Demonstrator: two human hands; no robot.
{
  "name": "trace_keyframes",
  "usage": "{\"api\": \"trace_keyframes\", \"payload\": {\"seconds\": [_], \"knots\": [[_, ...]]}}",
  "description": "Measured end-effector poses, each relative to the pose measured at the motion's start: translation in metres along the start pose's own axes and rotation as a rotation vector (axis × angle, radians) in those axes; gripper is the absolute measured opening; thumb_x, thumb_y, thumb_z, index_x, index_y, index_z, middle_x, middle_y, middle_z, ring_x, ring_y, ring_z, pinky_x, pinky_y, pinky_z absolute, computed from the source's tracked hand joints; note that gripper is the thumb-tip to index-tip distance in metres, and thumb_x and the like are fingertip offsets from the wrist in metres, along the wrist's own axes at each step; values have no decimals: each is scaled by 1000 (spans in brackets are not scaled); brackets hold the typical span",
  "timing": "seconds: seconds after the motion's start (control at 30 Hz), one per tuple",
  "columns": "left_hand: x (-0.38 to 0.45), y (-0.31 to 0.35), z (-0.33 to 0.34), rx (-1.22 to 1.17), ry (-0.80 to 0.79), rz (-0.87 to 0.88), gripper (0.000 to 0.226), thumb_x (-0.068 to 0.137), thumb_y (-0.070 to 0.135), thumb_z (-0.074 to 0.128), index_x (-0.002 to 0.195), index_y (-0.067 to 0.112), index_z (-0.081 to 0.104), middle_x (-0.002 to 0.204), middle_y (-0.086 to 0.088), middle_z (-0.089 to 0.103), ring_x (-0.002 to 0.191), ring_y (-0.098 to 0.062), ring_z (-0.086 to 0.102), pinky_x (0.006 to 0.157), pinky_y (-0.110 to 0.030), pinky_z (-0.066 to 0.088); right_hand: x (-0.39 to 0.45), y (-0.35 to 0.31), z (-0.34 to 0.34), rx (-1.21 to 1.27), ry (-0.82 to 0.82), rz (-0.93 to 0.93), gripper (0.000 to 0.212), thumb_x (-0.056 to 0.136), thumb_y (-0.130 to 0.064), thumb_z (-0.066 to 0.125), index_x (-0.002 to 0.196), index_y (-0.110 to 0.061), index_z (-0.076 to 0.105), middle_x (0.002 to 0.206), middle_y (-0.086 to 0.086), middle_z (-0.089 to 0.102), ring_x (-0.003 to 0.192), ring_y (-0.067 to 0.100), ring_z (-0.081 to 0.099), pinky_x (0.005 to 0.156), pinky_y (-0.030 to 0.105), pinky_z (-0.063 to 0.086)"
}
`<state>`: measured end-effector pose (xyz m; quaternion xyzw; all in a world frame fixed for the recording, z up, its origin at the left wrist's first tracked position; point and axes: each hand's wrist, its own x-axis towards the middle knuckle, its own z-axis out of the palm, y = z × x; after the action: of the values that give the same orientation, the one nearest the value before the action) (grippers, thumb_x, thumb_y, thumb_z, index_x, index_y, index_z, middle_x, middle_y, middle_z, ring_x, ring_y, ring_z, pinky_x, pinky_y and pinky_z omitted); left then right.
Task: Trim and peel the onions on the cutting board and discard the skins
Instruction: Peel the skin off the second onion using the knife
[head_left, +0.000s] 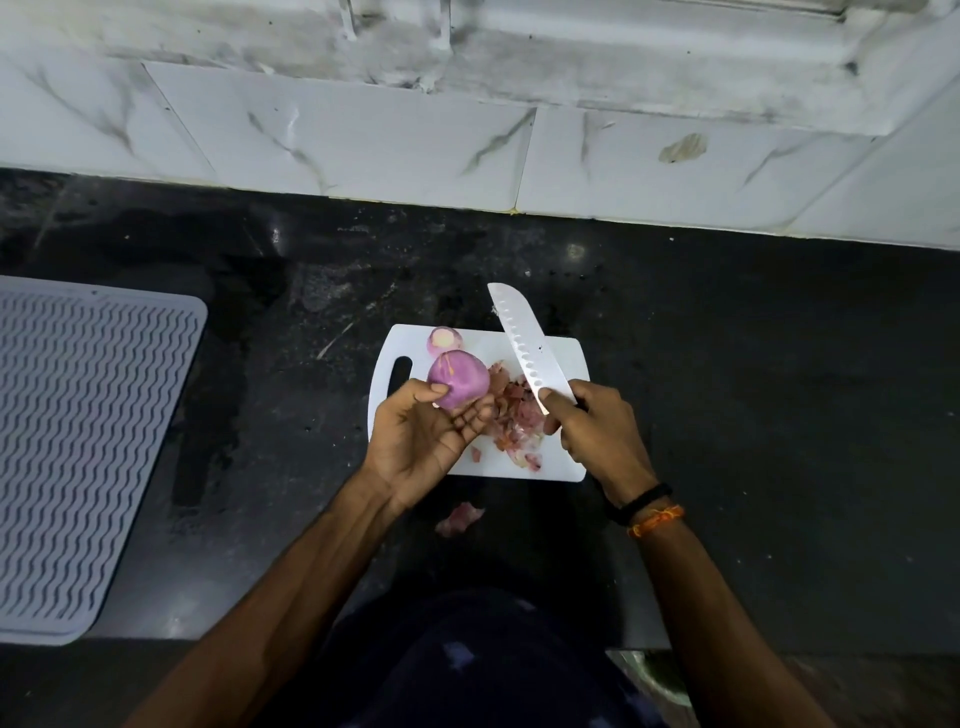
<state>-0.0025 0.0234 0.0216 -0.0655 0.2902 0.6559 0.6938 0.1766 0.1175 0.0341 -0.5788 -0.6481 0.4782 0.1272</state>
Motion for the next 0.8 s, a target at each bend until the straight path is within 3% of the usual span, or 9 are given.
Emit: {"api": "trace_keyframes", "payload": {"seconds": [0.13, 0.2, 0.3, 0.43, 0.5, 0.6, 0.7, 0.8], "knots": [[1, 0, -1, -130, 16, 30, 49, 84, 14, 54, 131, -1, 51, 134, -29, 54, 129, -38, 53, 107, -44, 45, -8, 7, 3, -27, -4, -1, 28, 94, -35, 59, 81, -12, 66, 73, 2, 68, 56, 7, 56, 53, 22, 43], [2, 0, -3, -147, 23, 48, 47, 85, 13, 55, 129, -2, 53, 126, -28, 60, 124, -38, 56, 109, -45, 44, -10, 10, 3, -20, -2, 3, 27, 94, -35, 59, 81, -13, 66, 72, -1, 67, 56, 4, 56, 52, 18, 42], [3, -2, -6, -62, 60, 91, 44, 76, 6, 64, 120, 2, 60, 117, -23, 65, 112, -34, 63, 106, -44, 47, -12, 12, 3, -14, 0, -5, 25, 95, -36, 59, 86, -14, 66, 77, -4, 68, 56, 0, 56, 50, 12, 40], [3, -4, -7, 362, 49, 242, 57, 67, -8, 67, 122, 6, 59, 109, -7, 69, 97, -23, 64, 85, -35, 52, -12, 13, 4, 13, 6, 2, 24, 94, -36, 61, 88, -14, 67, 75, -4, 67, 55, 1, 57, 52, 15, 43], [4, -5, -10, 570, 52, 365, 71, 60, -14, 72, 127, 5, 58, 115, 0, 68, 104, -23, 64, 81, -36, 56, -12, 15, 6, 22, 9, 7, 22, 93, -36, 61, 88, -16, 68, 73, -3, 67, 56, 3, 58, 53, 19, 45], [4, -5, -13, 778, 39, 480, 79, 54, -20, 79, 126, 8, 59, 121, 6, 66, 113, -23, 63, 86, -43, 58, -14, 18, 8, 21, 2, 6, 19, 92, -35, 63, 94, -18, 69, 74, -4, 67, 60, 5, 59, 54, 19, 45], [4, -6, -13, 801, 11, 462, 78, 56, -27, 75, 123, 9, 56, 118, 7, 66, 110, -21, 65, 82, -40, 60, -16, 19, 10, 7, -9, 6, 20, 92, -35, 64, 99, -17, 69, 75, -4, 68, 60, 5, 60, 54, 19, 47], [2, -6, -14, 622, -15, 350, 78, 59, -24, 68, 127, 12, 54, 118, -4, 65, 107, -23, 64, 77, -33, 58, -18, 19, 12, -14, -16, 10, 25, 92, -36, 64, 108, -17, 68, 82, -4, 69, 68, 9, 63, 57, 24, 53]]}}
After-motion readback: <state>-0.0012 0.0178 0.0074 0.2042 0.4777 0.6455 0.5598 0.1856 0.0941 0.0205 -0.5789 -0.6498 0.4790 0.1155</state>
